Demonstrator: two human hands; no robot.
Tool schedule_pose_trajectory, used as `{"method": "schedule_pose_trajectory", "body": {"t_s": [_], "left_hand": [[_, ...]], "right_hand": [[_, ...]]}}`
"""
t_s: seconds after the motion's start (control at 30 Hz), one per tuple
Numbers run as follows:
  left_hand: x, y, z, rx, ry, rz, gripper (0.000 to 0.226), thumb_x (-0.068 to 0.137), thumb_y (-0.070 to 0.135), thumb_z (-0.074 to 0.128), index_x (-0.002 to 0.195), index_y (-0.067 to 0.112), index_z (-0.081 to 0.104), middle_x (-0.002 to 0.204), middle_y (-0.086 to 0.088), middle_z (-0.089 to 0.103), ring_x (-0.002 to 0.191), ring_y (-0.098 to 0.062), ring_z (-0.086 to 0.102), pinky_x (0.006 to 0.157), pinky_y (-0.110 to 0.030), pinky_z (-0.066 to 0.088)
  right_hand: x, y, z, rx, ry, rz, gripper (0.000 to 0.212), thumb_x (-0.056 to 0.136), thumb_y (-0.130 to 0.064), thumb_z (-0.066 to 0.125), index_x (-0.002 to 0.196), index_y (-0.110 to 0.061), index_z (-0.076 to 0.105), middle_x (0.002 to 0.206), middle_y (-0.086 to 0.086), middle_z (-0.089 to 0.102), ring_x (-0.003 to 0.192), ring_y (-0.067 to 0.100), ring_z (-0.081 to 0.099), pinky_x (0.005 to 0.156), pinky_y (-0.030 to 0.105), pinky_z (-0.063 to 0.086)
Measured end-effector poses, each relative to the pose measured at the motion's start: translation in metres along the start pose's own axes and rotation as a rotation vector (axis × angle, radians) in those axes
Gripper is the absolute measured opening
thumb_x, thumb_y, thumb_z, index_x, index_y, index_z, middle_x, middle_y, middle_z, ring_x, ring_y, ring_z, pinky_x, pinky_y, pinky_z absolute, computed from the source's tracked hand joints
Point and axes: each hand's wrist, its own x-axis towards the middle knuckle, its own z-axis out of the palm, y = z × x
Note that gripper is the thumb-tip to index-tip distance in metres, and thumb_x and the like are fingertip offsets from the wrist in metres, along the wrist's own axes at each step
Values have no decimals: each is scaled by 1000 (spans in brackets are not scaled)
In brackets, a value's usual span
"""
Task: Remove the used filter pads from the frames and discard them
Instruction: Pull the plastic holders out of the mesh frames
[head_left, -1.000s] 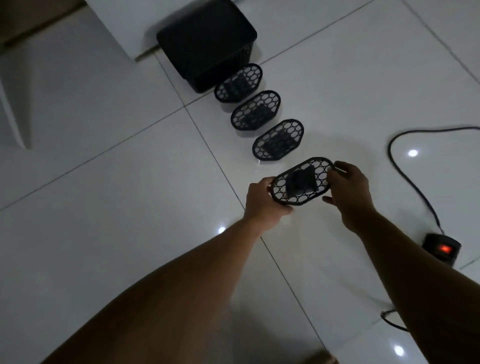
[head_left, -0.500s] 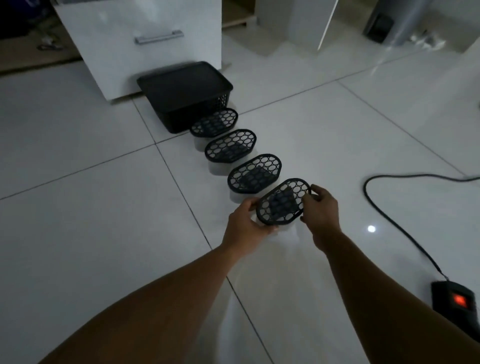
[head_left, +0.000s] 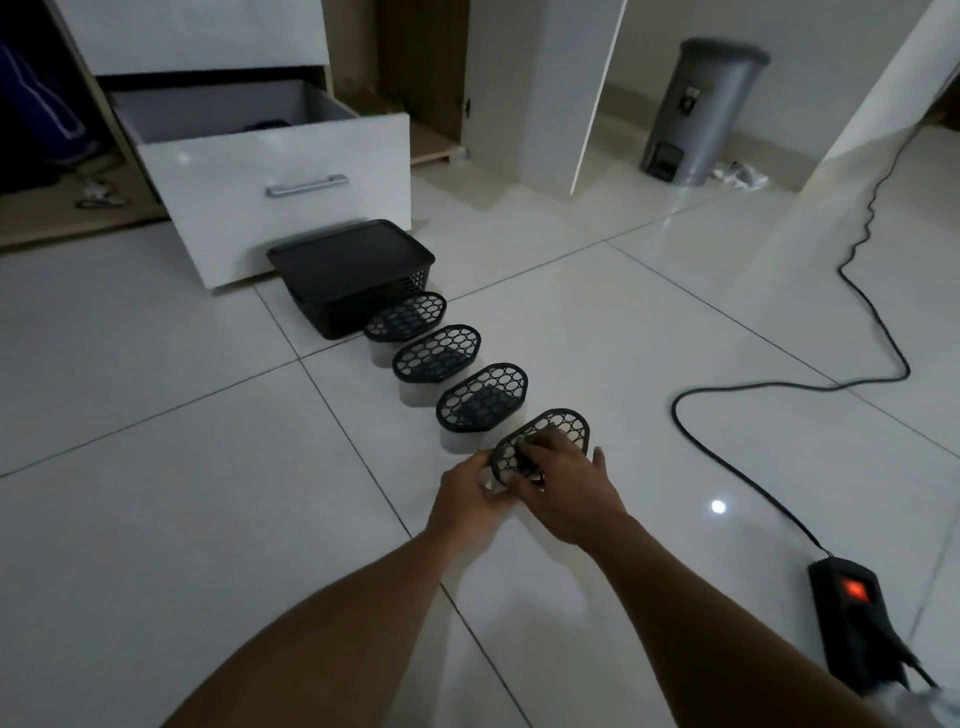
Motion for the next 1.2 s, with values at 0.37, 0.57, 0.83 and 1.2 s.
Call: {"method": "schedule_pose_trajectory", "body": {"t_s": [0.37, 0.57, 0.83, 1.2], "left_hand": [[3, -6, 2, 56, 26, 76, 31, 74, 12, 80, 100, 24, 67, 79, 18, 68, 65, 12, 64, 57, -6, 43], [7, -16, 4, 92, 32, 95, 35, 75, 18, 82, 107, 22, 69, 72, 9, 70, 55, 1, 62, 55, -10, 43], [9, -22, 7, 114, 53, 118, 39, 76, 22, 83, 112, 25, 68, 87, 9, 75, 72, 0, 70, 73, -25, 59], [12, -30, 9, 152, 57, 83, 50, 71, 34, 87, 114, 23, 64, 76, 2, 73, 62, -7, 64, 59, -14, 51]], "right_hand": [[10, 8, 7, -514, 33, -307, 60, 97, -50, 32, 113, -2, 63, 101, 19, 68, 90, 35, 66, 77, 43, 56], [14, 9, -1, -516, 127, -373, 58, 83, -63, 42, 93, -11, 66, 85, 9, 68, 82, 27, 66, 57, 34, 54], [20, 12, 9, -526, 150, -436, 45, 90, -51, 57, 96, -6, 63, 86, 18, 68, 81, 37, 65, 62, 42, 57], [47, 32, -63, 551, 603, 242, 32, 101, -47, 35, 110, -22, 54, 93, 10, 67, 85, 36, 63, 73, 40, 50]]}}
